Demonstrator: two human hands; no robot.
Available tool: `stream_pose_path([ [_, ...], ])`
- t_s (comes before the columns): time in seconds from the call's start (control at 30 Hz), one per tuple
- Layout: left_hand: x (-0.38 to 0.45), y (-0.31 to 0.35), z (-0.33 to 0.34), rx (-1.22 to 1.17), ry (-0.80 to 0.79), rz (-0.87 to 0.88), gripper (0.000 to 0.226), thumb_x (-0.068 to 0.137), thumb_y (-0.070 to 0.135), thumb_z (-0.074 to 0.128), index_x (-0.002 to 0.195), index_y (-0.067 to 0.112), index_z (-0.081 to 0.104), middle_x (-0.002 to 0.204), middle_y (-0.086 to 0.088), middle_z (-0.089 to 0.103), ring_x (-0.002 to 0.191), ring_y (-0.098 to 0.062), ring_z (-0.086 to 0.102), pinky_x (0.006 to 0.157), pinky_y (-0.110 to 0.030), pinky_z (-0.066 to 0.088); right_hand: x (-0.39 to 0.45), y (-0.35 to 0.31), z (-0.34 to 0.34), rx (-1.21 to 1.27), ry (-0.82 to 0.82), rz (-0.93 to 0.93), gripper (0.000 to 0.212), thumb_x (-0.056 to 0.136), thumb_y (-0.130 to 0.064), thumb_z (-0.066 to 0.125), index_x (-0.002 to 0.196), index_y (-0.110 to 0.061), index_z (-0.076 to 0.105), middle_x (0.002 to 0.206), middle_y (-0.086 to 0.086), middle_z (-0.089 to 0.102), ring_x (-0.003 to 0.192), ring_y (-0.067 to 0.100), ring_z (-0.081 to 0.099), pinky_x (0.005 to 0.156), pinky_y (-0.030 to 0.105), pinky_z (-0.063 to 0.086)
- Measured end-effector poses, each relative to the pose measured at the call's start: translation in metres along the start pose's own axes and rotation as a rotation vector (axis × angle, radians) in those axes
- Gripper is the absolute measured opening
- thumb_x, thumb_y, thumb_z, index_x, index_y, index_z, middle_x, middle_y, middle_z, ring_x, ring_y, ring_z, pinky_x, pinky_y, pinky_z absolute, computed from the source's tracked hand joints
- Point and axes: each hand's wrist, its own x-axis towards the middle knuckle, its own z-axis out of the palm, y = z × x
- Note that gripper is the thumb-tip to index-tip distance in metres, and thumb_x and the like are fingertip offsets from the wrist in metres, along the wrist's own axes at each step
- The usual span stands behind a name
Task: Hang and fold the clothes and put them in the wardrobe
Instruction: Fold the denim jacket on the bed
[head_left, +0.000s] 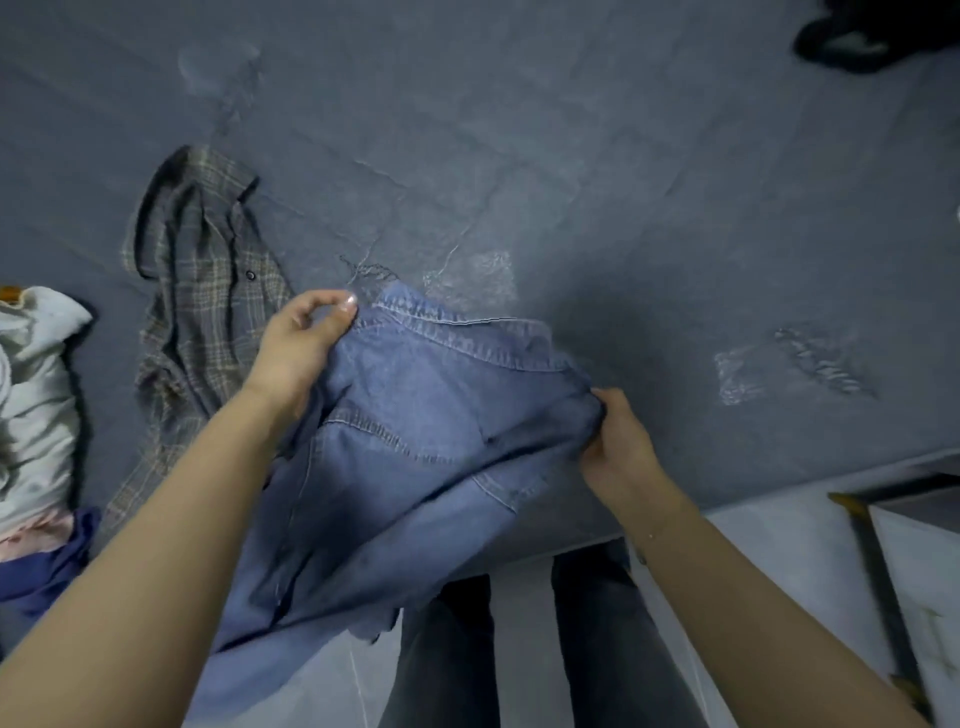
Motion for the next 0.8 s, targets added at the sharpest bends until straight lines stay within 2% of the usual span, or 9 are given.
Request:
stream_pose_path([
  [0.13, -0.011, 0.019, 0.055, 0.212, -0.102, 0.156, 0.016, 0.091, 0.017, 0.066, 0.077, 0.024, 0.061, 0.064, 0.024, 0.062, 0.064, 0.011, 0.052, 0.068, -0.005, 0.041, -0.002, -0.053, -0.050, -0.160, -0.002, 0.020, 0.032, 0.094, -0.034, 0.059, 0.086, -0.006, 0.071, 0.085, 0.009, 0.074, 0.075, 0.021, 0.070, 0.064, 0.029, 0.057],
  [0.23, -0.024, 0.044, 0.103, 0.305, -0.210, 0.233, 0.007, 0.082, 0.026, 0.072, 0.081, 0.025, 0.065, 0.069, 0.024, 0.067, 0.065, 0.013, 0.055, 0.069, -0.003, 0.042, -0.003, -0.101, -0.087, -0.355, -0.054, -0.158, 0.045, 0.075, -0.048, 0.078, 0.095, -0.009, 0.067, 0.092, 0.011, 0.073, 0.084, 0.023, 0.070, 0.071, 0.031, 0.057],
  [0.27, -0.027, 0.051, 0.118, 0.366, -0.267, 0.236, 0.015, 0.075, 0.032, 0.076, 0.085, 0.027, 0.066, 0.072, 0.022, 0.068, 0.066, 0.012, 0.056, 0.070, -0.005, 0.044, -0.005, -0.117, -0.100, -0.446, -0.071, -0.215, 0.050, 0.067, -0.049, 0.082, 0.091, -0.009, 0.064, 0.088, 0.008, 0.073, 0.082, 0.020, 0.070, 0.068, 0.029, 0.056],
  [0.37, -0.034, 0.064, 0.162, 0.635, -0.416, 0.242, 0.032, 0.063, 0.040, 0.086, 0.088, 0.030, 0.070, 0.083, 0.012, 0.070, 0.074, -0.002, 0.060, 0.075, -0.022, 0.047, -0.008, -0.152, -0.144, -0.733, -0.059, -0.333, 0.030, 0.072, -0.035, 0.083, 0.084, -0.014, 0.065, 0.079, -0.001, 0.071, 0.071, 0.008, 0.069, 0.057, 0.016, 0.050],
  [0.43, -0.042, 0.068, 0.188, 0.643, -0.453, 0.278, 0.028, 0.062, 0.044, 0.084, 0.076, 0.024, 0.069, 0.068, 0.012, 0.064, 0.063, -0.004, 0.053, 0.064, -0.022, 0.042, -0.012, -0.165, -0.170, -0.829, 0.015, -0.430, 0.017, 0.082, -0.028, 0.077, 0.079, -0.014, 0.067, 0.073, -0.003, 0.068, 0.065, 0.006, 0.064, 0.055, 0.013, 0.047],
  [0.53, -0.057, 0.074, 0.216, 0.598, -0.420, 0.362, 0.026, 0.077, 0.036, 0.078, 0.067, 0.018, 0.062, 0.056, 0.010, 0.051, 0.053, -0.001, 0.041, 0.052, -0.016, 0.035, -0.029, -0.174, -0.199, -0.715, 0.114, -0.592, 0.040, 0.090, -0.027, 0.069, 0.078, 0.010, 0.059, 0.070, 0.012, 0.058, 0.063, 0.012, 0.055, 0.059, 0.026, 0.044],
  [0.57, -0.062, 0.078, 0.221, 0.564, -0.406, 0.379, 0.024, 0.081, 0.031, 0.076, 0.067, 0.018, 0.061, 0.058, 0.008, 0.051, 0.053, 0.000, 0.041, 0.052, -0.015, 0.035, -0.037, -0.175, -0.203, -0.661, 0.120, -0.637, 0.041, 0.092, -0.026, 0.066, 0.076, 0.011, 0.056, 0.069, 0.012, 0.053, 0.062, 0.011, 0.051, 0.057, 0.025, 0.042],
  [0.67, -0.088, 0.100, 0.227, 0.402, -0.409, 0.390, 0.019, 0.088, 0.020, 0.069, 0.072, 0.018, 0.060, 0.063, 0.009, 0.052, 0.057, 0.005, 0.044, 0.057, -0.010, 0.038, -0.069, -0.175, -0.211, -0.561, 0.137, -0.749, 0.040, 0.096, -0.024, 0.060, 0.076, 0.010, 0.050, 0.071, 0.008, 0.047, 0.064, 0.010, 0.045, 0.056, 0.020, 0.040],
  [0.8, -0.133, 0.138, 0.214, 0.256, -0.446, 0.412, 0.012, 0.088, 0.019, 0.068, 0.077, 0.018, 0.064, 0.070, 0.012, 0.060, 0.070, -0.002, 0.052, 0.069, -0.015, 0.043, -0.126, -0.174, -0.215, -0.477, 0.145, -0.910, 0.029, 0.099, -0.020, 0.055, 0.074, -0.006, 0.052, 0.067, 0.000, 0.049, 0.064, 0.008, 0.046, 0.056, 0.022, 0.040],
])
